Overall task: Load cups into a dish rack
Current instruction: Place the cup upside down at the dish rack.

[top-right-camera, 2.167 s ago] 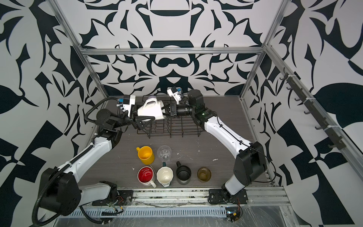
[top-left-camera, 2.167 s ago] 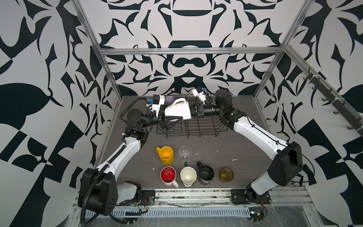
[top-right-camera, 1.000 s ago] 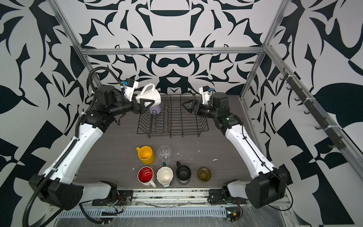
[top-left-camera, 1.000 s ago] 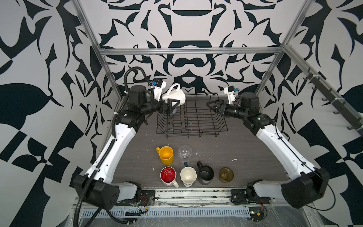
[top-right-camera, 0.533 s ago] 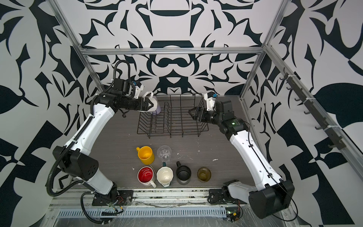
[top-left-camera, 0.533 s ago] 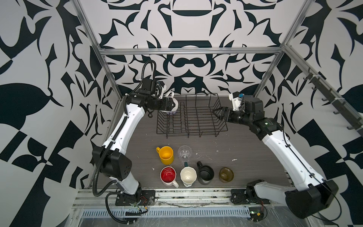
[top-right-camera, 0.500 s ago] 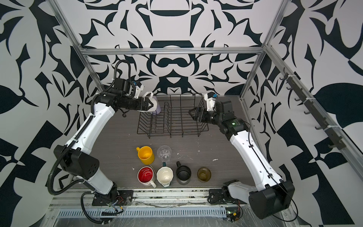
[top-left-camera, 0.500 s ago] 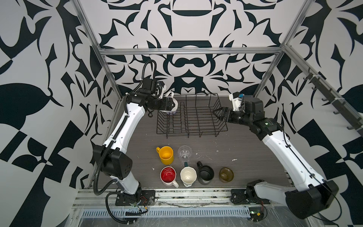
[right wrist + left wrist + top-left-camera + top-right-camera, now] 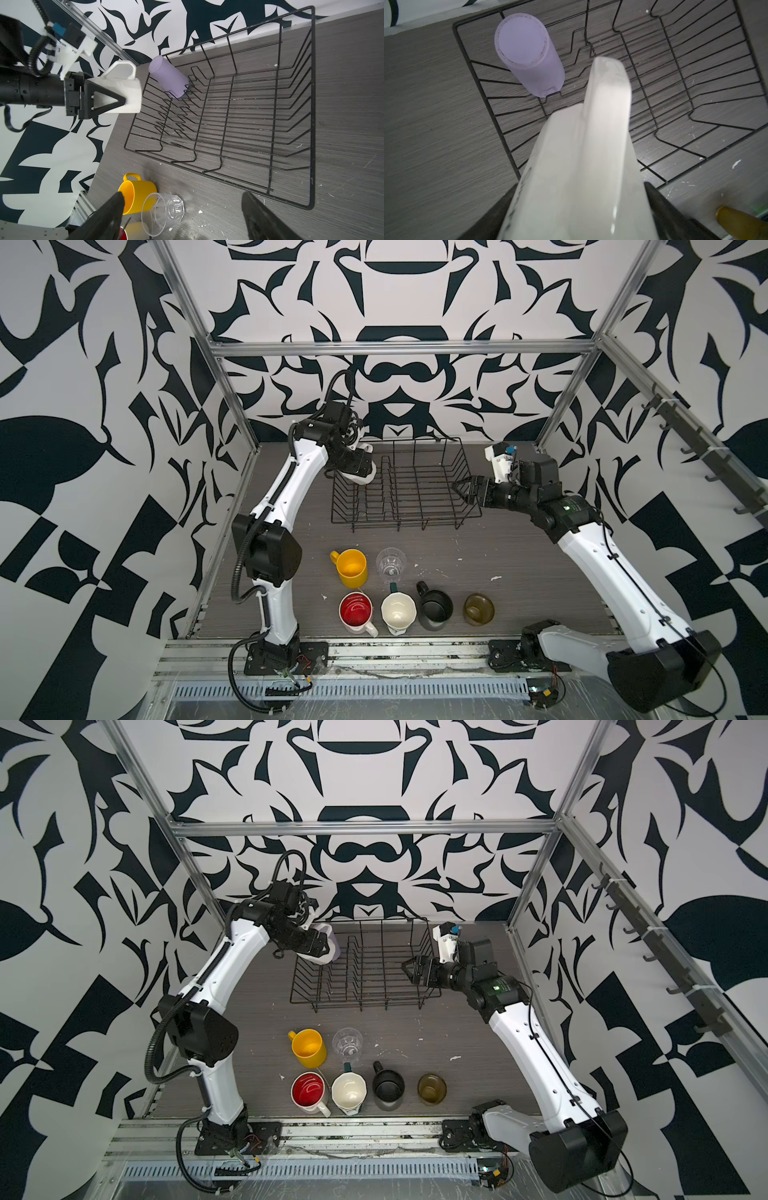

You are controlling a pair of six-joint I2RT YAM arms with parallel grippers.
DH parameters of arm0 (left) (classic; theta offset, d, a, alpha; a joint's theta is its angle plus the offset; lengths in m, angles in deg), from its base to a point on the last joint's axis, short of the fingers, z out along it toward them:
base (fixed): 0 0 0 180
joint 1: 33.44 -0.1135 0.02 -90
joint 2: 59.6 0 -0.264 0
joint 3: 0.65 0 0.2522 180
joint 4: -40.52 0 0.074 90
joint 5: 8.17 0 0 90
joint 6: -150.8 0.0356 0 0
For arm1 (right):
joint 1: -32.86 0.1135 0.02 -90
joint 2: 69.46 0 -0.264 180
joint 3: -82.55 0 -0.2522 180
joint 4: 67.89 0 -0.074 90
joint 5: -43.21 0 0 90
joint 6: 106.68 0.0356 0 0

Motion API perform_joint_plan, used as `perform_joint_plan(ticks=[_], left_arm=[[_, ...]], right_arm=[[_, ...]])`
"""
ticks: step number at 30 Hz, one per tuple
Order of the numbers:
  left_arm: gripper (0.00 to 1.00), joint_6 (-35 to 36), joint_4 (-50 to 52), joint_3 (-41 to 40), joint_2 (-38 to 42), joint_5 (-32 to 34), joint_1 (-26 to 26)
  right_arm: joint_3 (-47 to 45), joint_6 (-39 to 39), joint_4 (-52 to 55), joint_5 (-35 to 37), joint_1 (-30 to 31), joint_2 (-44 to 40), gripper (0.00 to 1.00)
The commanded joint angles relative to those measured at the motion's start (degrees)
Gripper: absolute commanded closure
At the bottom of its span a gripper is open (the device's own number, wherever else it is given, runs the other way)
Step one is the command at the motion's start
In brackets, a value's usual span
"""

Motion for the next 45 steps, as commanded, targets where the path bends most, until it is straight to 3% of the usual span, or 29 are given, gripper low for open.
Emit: perform_joint_plan(ticks=[1, 7, 13, 26, 45], left_arm=[[1.0, 6.6, 2.9, 1.7, -0.2, 2.2, 0.9], [1.0, 16.5, 1.1, -0.8, -1.0, 6.1, 2.9], [1.0, 20.7, 0.2, -1.7, -2.3, 5.7, 3.0], [1.0, 17.5, 3.6, 5.7, -10.4, 6.1, 1.6], [1.0, 15.5, 2.5, 6.4, -14.1, 8.9, 1.1]], right_arm=[[-0.5, -1.2, -0.9, -0.4, -0.4, -1.4, 0.09], [-0.9, -1.3, -1.2, -1.7, -0.6, -1.7, 0.1], [-1.2, -1.2, -1.2, -2.2, -1.0, -1.7, 0.1], [-2.4, -0.8, -1.3, -2.4, -1.4, -2.4, 0.1], [-3.8, 0.2, -2.3, -3.4, -1.8, -2.6, 0.1]])
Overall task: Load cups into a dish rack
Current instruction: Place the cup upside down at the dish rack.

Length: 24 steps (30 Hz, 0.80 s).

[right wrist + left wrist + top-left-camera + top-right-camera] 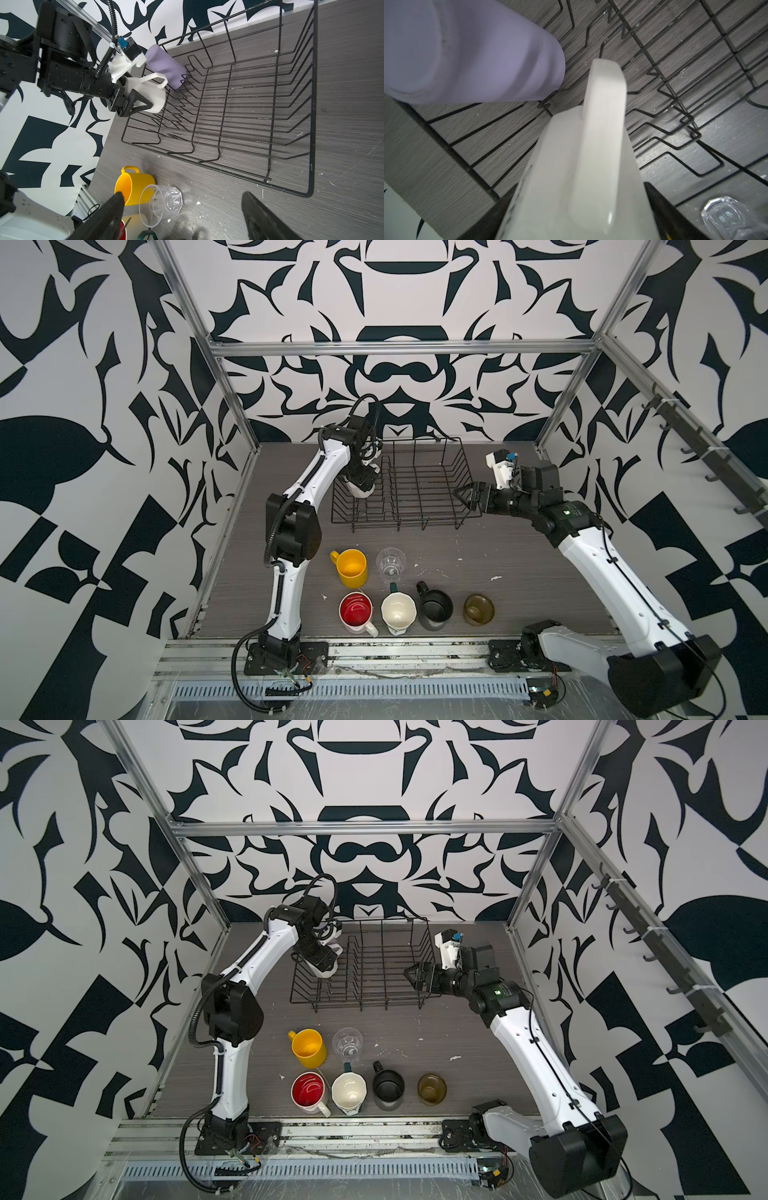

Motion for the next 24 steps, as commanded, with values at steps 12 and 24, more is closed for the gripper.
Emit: perform_joint_plan(ticks=[12, 24], left_arm=[[0.8, -3.8, 1.5, 3.3, -3.7, 1.4, -0.4], [0.36, -6.7, -1.0, -1.0, -2.6, 1.6, -0.5]], right_arm=[[-1.5, 1.6, -2.9, -1.8, -0.2, -1.2, 0.1], [-1.7, 1.7, -2.8, -1.8, -0.2, -1.3, 0.1]])
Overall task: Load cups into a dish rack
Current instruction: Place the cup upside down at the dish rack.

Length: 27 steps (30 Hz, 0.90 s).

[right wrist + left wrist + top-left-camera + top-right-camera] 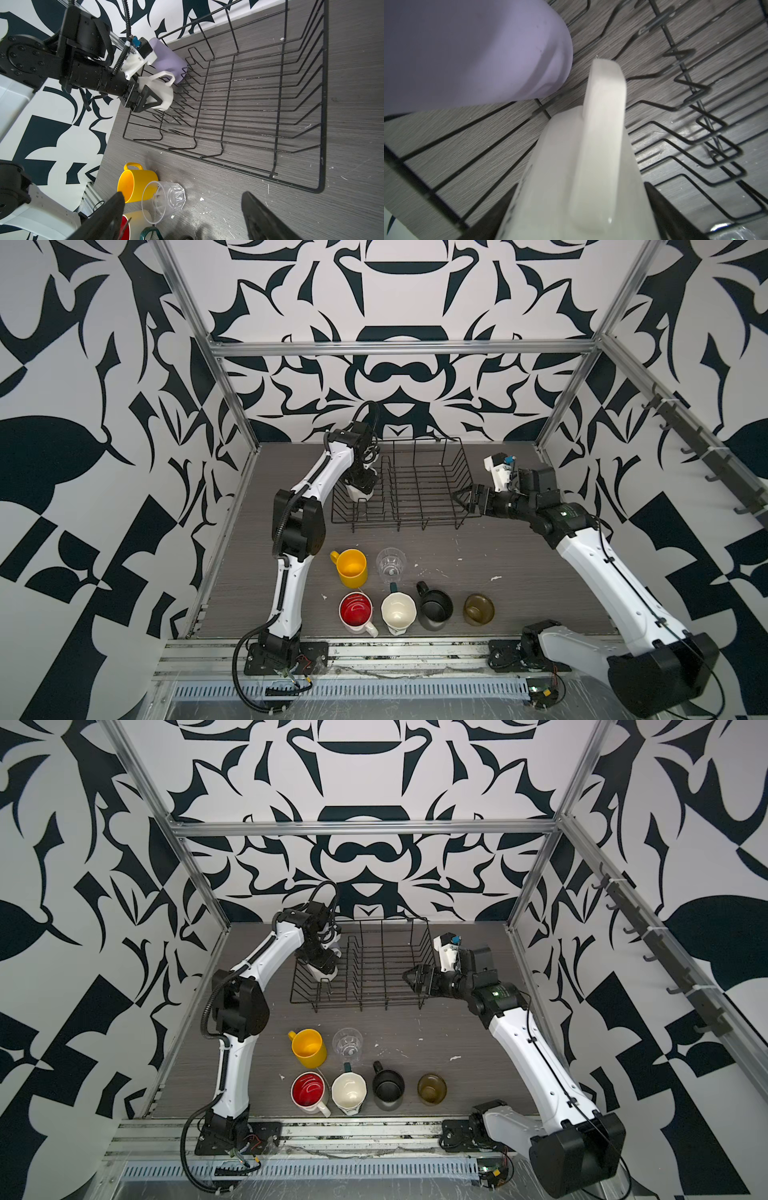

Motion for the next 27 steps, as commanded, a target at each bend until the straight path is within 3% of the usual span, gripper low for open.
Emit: perform_joint_plan(ticks=[1, 7, 15, 27], left_arm=[[0.33, -1.1, 0.3, -0.9, 1.3, 0.2, -0.2], [0.25, -1.3, -0.3, -2.7, 2.1, 0.3, -0.2], [0.0, -1.7, -1.4, -4.2, 3.4, -0.2, -0.2], [0.01, -3.8, -6.1, -6.9, 11.6, 0.4, -0.2]], right_arm=[[0.0, 0.2, -2.0, -0.6, -0.2, -1.3, 0.1], [-0.1, 0.5, -2.1, -0.8, -0.3, -1.3, 0.1], [0.2, 0.4, -2.0, -0.6, -0.3, -1.2, 0.1], [1.6, -0.8, 0.1, 1.0, -0.3, -0.6, 0.12]])
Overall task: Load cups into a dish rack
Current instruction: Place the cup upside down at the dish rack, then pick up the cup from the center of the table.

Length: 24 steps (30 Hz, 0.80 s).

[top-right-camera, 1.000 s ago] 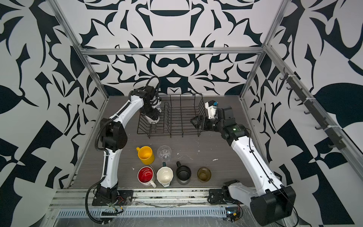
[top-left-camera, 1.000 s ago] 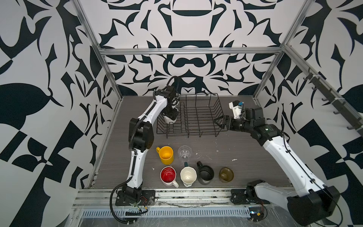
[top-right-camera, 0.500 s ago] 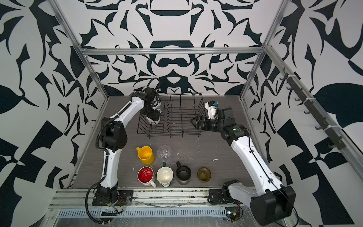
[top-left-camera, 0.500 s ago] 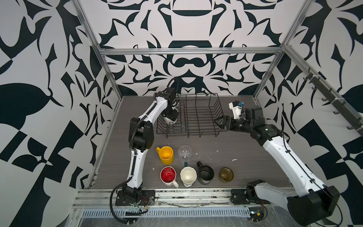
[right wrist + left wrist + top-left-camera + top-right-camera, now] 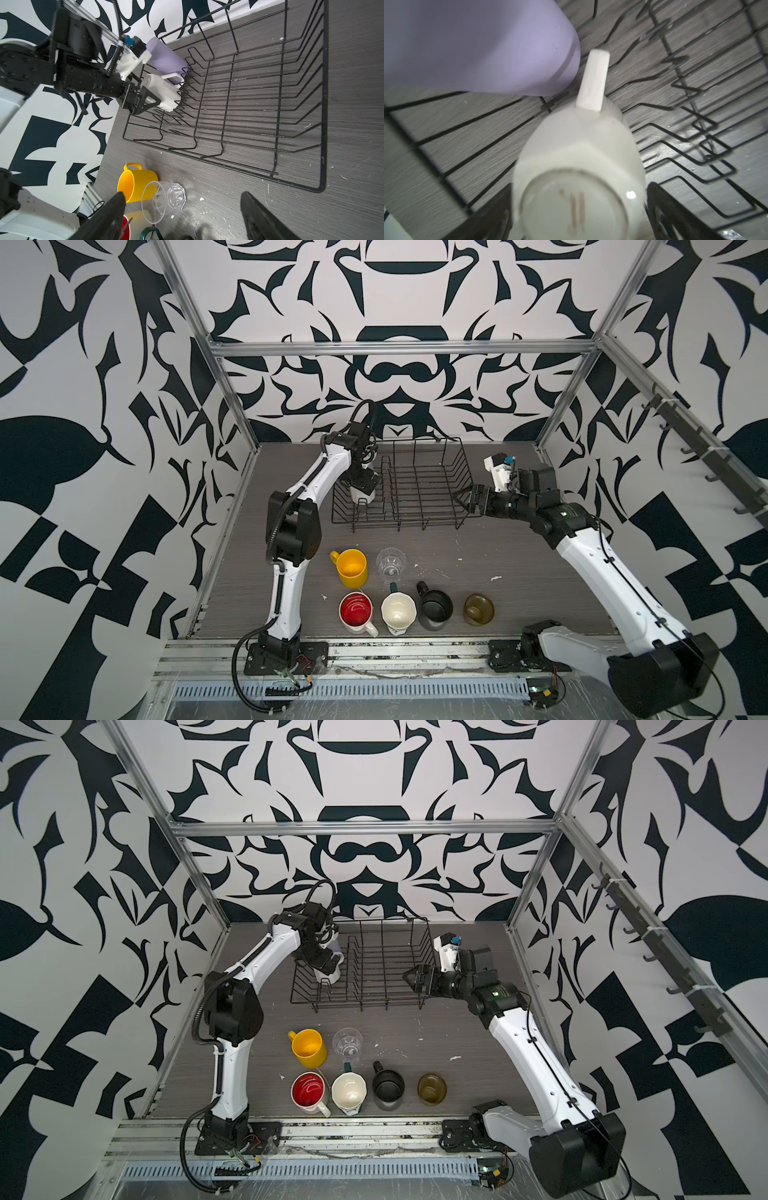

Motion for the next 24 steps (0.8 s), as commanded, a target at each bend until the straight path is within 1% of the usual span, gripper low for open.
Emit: perform_joint_plan(ticks=[1, 4, 6, 9, 11, 12, 14, 16, 19, 21, 22, 23, 24], left_arm=[[0.01, -1.8, -2.1, -1.0, 6.9, 0.6, -0.2], [0.01, -3.1, -5.1, -1.9, 12.0, 0.8, -0.1], [0.01, -3.4, -8.6, -3.9, 16.1, 1.1, -0.1], [0.01, -4.6, -18.0, -10.7, 23.9, 2.4, -0.1], [0.01, -6.9, -25.5, -16.2, 30.1, 6.0, 0.2], [0.01, -7.1, -27.2, -18.4, 32.7, 3.7, 0.3], [0.01, -7.4, -36.2, -26.3, 39.6, -0.7, 0.2], [0.01, -8.1, -41.4, -30.9, 44.1, -2.8, 0.1], [0.01, -9.0, -41.6, -32.8, 47.1, -1.5, 0.2], [0.01, -9.4, -40.9, -33.9, 48.7, -1.0, 0.2], [0.01, -10.4, -42.3, -35.8, 49.4, 0.4, 0.1], [0.01, -11.0, -44.4, -38.3, 52.7, 1.1, 0.0], [0.01, -11.7, -46.6, -40.5, 54.1, 1.3, 0.1]], right_arm=[[1.9, -1.0, 0.3, 1.2, -0.3, -0.4, 0.13], [3.1, -2.0, 2.8, 3.0, -0.3, 0.4, 0.15], [3.8, -2.6, 3.9, 3.6, -0.2, 1.0, 0.16], [5.2, -3.6, 6.0, 5.2, 0.3, 1.9, 0.18], [6.3, -4.3, 7.6, 7.5, 1.8, 2.5, 0.19], [6.8, -4.8, 8.4, 8.9, 3.0, 2.7, 0.19], [8.2, -5.5, 10.4, 13.0, 6.8, 3.6, 0.19], [9.4, -5.8, 12.0, 16.0, 10.8, 4.5, 0.19], [10.3, -5.5, 14.3, 21.2, 17.0, 5.9, 0.21], [10.9, -4.8, 15.6, 23.5, 20.4, 6.7, 0.23], [10.8, -4.1, 16.0, 24.7, 22.2, 7.0, 0.23], [10.8, -3.6, 16.4, 25.8, 24.0, 7.4, 0.24], [10.8, -3.1, 16.8, 26.7, 25.3, 7.7, 0.25]])
